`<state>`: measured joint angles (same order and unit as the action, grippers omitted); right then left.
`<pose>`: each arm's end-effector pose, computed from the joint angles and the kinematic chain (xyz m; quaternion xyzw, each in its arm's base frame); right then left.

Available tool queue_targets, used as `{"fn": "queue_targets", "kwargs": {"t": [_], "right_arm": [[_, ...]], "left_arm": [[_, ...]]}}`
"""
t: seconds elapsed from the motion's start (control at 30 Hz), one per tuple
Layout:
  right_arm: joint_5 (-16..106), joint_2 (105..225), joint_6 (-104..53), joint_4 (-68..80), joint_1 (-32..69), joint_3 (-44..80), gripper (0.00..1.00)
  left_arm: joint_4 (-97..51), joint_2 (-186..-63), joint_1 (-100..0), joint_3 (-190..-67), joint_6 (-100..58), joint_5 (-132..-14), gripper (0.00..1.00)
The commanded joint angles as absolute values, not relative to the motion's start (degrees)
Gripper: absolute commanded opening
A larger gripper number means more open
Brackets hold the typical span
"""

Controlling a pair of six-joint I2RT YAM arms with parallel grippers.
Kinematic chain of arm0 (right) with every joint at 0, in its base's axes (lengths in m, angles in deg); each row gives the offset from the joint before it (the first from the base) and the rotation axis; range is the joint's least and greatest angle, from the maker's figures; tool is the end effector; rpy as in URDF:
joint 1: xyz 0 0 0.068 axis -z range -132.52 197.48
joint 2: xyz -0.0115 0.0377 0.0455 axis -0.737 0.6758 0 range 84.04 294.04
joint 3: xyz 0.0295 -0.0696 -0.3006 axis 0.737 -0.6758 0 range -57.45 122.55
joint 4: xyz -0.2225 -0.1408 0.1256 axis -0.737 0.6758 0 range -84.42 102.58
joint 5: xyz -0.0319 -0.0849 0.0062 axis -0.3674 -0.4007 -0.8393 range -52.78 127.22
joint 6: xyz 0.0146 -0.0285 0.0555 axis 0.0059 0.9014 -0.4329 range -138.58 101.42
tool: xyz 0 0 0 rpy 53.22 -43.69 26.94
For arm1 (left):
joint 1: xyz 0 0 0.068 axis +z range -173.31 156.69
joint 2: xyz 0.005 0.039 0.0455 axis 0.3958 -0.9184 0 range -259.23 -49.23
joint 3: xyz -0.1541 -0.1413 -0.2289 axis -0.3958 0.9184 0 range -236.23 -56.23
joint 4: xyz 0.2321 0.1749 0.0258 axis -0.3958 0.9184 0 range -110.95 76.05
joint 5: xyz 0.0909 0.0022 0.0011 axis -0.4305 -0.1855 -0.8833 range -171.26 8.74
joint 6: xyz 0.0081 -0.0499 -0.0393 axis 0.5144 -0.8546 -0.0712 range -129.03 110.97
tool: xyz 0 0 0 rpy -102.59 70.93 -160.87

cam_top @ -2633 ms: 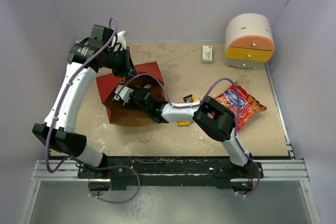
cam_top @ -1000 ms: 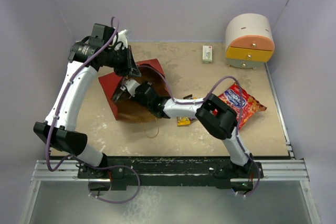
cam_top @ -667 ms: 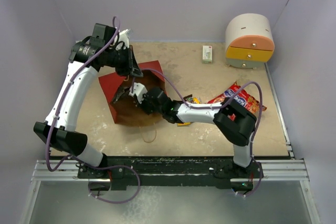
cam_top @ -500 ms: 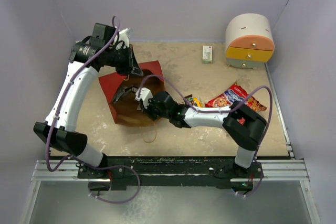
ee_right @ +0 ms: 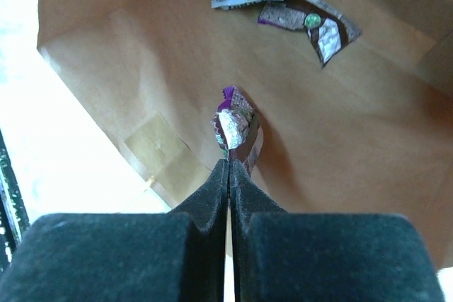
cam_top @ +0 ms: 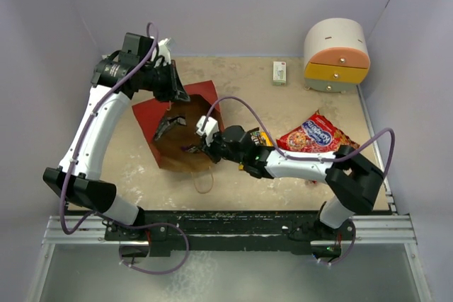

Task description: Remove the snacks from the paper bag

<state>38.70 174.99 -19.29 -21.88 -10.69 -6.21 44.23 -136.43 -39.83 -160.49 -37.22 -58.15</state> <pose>0.2083 0.3383 0.2586 -0.3813 0.6787 0.3172 0.5416 0.3132 -0.1133 0.4651 -0.0218 0.9176 -0.3062 0.2527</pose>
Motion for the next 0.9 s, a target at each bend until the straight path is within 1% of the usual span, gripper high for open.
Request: {"fn": "queue_targets", "kwargs": {"t": [0.0,0.17,0.3,0.47,0.67,0.7,0.83,0.87], "right_arm": [[38.9,177.44,-16.91,-25.12,-10.74,-6.3,0.0],[37.14,180.97,-15.62,-25.4,-10.7,-4.33,0.0],[36.55,184.09,-14.7,-26.24,-10.7,-2.75,0.06],[31.76,187.1,-13.74,-27.26,-10.71,-0.7,0.08],[28.28,189.49,-13.36,-25.79,-10.7,1.69,0.18],[28.41,189.27,-13.13,-26.12,-10.75,1.23,0.21],[29.37,185.83,-13.31,-28.46,-10.71,-3.89,0.42],[29.32,185.07,-14.08,-28.47,-10.74,-4.53,0.45]], "left_arm": [[41.88,-133.73,-39.51,-161.76,-39.18,-58.23,0.0],[42.03,-133.78,-39.54,-162.13,-39.79,-57.49,0.0],[42.23,-134.44,-39.57,-162.36,-39.97,-56.67,0.0],[42.91,-134.6,-39.57,-162.5,-39.5,-55.83,0.0],[43.51,-134.32,-39.57,-161.45,-38.67,-55.1,0.0],[43.55,-134.26,-39.55,-161.39,-38.51,-55.01,0.0],[43.87,-134.4,-39.52,-161.54,-37.8,-54.54,0.0],[43.91,-134.51,-39.56,-161.63,-37.71,-54.54,0.0]]}}
